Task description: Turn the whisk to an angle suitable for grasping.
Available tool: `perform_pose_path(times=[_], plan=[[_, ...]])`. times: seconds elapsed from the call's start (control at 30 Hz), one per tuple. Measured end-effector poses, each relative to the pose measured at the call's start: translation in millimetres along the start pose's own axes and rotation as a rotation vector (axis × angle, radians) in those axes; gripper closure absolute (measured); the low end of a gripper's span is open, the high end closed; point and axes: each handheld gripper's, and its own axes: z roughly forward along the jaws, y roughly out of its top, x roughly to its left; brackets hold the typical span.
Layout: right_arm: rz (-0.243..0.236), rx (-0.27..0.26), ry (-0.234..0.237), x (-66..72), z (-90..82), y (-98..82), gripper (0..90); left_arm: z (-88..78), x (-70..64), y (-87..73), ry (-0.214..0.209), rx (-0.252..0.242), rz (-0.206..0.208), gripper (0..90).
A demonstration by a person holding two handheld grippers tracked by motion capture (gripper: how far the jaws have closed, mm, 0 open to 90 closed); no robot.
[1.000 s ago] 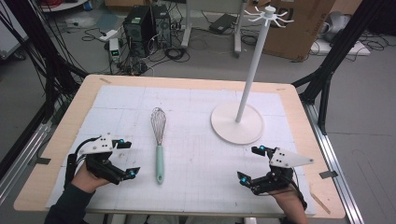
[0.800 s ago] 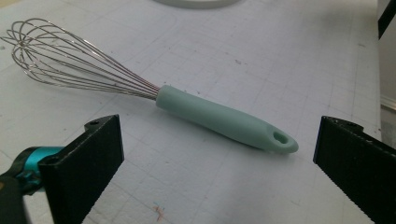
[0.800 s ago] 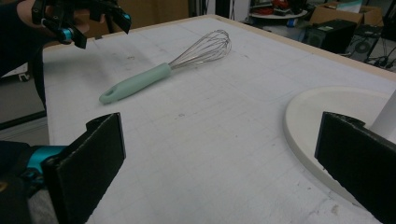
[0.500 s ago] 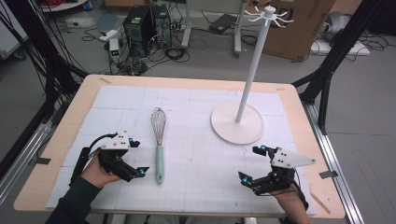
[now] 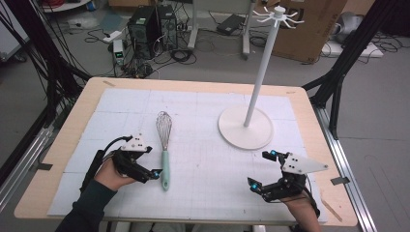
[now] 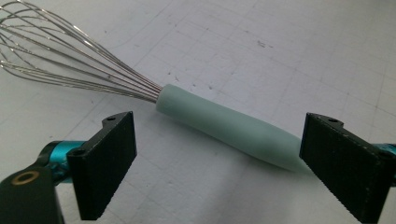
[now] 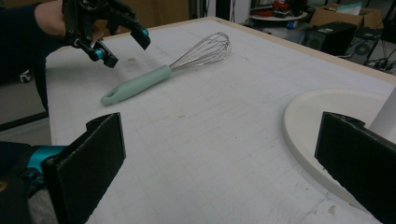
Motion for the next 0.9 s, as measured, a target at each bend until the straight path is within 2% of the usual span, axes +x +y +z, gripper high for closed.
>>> perform_pose_path(times=[0.23, 0.3, 0.47, 0.67, 0.87, 0.9], plan=[[-0.001, 0.001, 0.002, 0.8, 1.6, 0.2, 1.0, 9.7, 0.2, 3.2, 0.0, 0.032, -0.041, 14.5], [0.0, 0.001, 0.002, 0.7, 1.5, 0.1, 1.0, 11.0, 0.2, 3.6, 0.001, 0.039, -0.038, 14.6], [0.001, 0.002, 0.003, 0.3, 1.5, -0.3, 1.0, 18.2, 0.3, 5.6, 0.028, 0.072, -0.074, 14.7], [0.003, 0.002, 0.003, 0.1, 1.5, -0.5, 1.0, 26.7, 1.5, 5.8, 0.022, 0.11, -0.102, 14.9], [0.003, 0.0, 0.001, -0.3, 1.5, -0.7, 1.0, 29.4, 2.6, 7.1, 0.021, 0.116, -0.13, 15.4], [0.004, 0.0, 0.0, -0.3, 1.5, -0.7, 1.0, 31.7, 2.4, 7.4, 0.013, 0.114, -0.146, 15.5]])
